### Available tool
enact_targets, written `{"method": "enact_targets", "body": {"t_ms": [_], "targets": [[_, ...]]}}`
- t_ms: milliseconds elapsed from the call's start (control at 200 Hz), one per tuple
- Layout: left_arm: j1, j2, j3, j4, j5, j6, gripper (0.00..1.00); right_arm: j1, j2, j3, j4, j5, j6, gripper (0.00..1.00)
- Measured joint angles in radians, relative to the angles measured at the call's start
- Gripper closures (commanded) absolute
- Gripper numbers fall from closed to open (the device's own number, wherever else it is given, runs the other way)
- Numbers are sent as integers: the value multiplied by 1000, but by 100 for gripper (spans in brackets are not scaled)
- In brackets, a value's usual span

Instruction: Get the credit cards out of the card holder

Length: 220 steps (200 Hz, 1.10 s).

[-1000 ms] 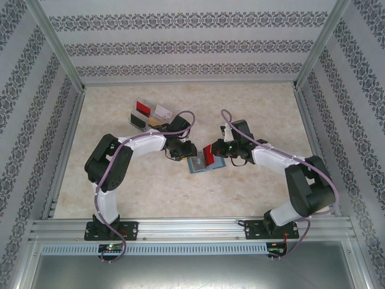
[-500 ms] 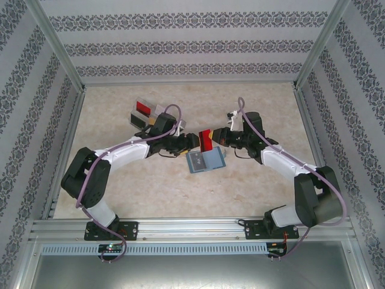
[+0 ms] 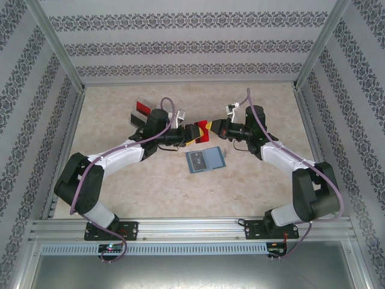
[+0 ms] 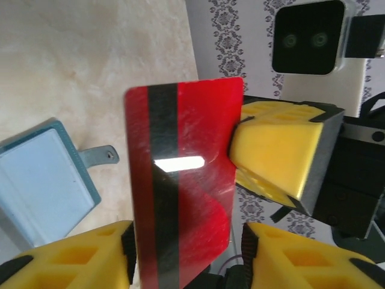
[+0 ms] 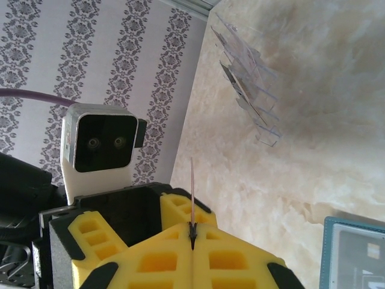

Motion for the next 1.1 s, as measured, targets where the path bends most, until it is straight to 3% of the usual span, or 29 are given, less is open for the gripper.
{"method": "enact_targets", "body": {"t_ms": [255,380,430,604,744,884,1099], "targets": [[5,0,-8,26,7,-31,77,-18,35,1,23,-12,39,100],[8,0,-20,26,6,-40,93,-18,45,1,23,-15,42,97],[11,0,-21,26,8,-41,100,-18,46,1,18,-12,37,90],[13,-6,-21,8,-2,-17,100,-18,48,14,-79,15,-46,54],[13,-40,-18,-116,-61,43,100,-18,40,26,-227,91,-163,29],[15,-91,38,-372,-222,130,100,-10,23,44,-374,186,-300,17],[19,-112,229,-801,-654,246,100,24,21,66,-488,302,-440,9]]}}
